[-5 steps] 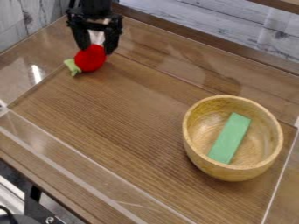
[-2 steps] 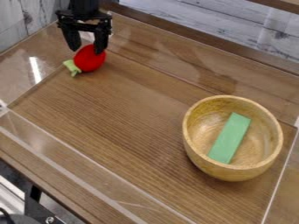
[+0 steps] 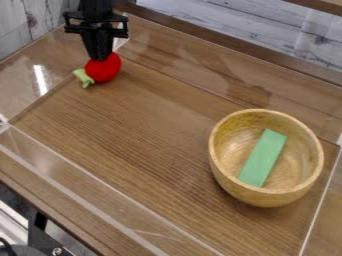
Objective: Move the red fruit to the right side of the table
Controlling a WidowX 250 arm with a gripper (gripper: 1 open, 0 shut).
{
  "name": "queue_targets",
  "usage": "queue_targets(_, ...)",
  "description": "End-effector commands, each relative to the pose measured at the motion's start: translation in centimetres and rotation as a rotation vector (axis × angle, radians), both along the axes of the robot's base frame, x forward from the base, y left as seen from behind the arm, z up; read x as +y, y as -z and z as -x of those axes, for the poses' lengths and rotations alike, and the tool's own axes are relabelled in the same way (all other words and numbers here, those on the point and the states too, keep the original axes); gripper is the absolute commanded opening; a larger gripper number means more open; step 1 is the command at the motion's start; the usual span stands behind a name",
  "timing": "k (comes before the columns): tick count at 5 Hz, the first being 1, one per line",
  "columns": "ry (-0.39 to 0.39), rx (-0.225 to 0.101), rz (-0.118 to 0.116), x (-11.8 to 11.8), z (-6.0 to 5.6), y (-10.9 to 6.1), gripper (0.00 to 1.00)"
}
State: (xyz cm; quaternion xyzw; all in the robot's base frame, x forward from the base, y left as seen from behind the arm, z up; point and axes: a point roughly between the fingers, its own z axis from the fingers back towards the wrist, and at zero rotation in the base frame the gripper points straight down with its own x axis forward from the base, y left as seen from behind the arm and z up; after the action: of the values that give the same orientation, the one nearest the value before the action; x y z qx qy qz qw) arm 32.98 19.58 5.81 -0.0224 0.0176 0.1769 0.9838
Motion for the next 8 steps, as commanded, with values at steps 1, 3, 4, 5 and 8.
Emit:
queue_targets(1,-0.037,-0.113,-0.040,-0.5,-0.8,-5.3,0.00)
queue_targets(3,0.127,-0.146,-0.002,-6.7,-1.8,-7.7,0.00)
queue_targets(4,0.193,-0.140,0.011,-10.6,-2.1,-7.2,0.00)
queue_targets(5,0.246,-0.129,0.016,-14.1,-2.4,-6.2,0.00)
queue_targets(8,0.248,-0.085,0.010,-15.6,-2.0,-2.4,0.00)
